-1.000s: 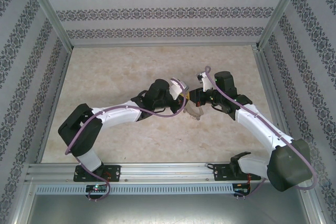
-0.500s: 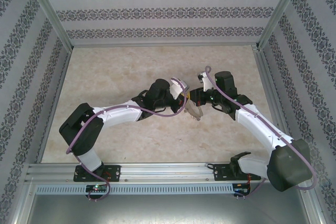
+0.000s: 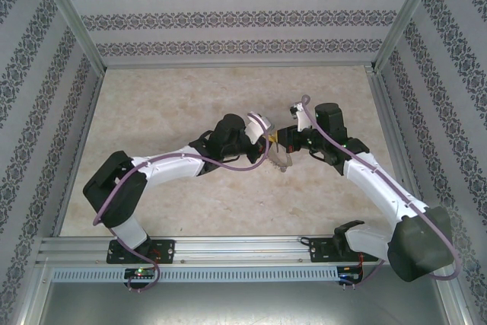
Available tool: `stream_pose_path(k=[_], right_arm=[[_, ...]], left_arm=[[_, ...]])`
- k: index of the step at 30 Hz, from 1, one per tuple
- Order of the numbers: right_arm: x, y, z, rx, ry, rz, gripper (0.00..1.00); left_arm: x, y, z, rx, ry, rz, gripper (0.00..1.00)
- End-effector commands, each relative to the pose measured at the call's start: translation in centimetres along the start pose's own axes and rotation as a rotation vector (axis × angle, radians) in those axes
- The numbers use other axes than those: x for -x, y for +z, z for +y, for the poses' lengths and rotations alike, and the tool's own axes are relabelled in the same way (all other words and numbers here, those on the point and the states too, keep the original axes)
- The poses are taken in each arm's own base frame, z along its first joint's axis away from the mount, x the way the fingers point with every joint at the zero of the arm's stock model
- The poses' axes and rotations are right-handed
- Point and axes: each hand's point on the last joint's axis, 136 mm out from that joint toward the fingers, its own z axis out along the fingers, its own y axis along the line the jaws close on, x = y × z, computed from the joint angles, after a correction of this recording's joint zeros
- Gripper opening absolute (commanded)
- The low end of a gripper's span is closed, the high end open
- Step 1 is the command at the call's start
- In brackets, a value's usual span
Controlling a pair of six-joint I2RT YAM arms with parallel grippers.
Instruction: Put the keys on the keyring
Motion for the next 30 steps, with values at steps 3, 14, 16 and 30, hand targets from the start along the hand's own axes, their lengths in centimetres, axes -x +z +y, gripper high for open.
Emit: stream_pose_path(k=[3, 14, 16, 30], right_arm=[[0.2, -0.4, -0.5, -0.022, 0.016, -0.009, 0.00], [-0.6, -0.1, -1.0, -0.022, 0.036, 0.018, 0.00], [-0.8, -0.1, -0.9, -0.015, 0.038, 0.024, 0.01], [1.6, -2.8, -1.5, 0.028, 0.102, -0.120, 0.40]], left_arm=[[2.9, -1.6, -1.6, -0.043, 0.079, -0.093, 0.00], [3.9, -2.5, -1.7, -0.038, 0.103, -0.113, 0.00], [4.0, -2.5, -1.8, -0.039, 0.107, -0.114, 0.00], [3.2, -2.0, -1.7, -0.048, 0.119, -0.086, 0.00]])
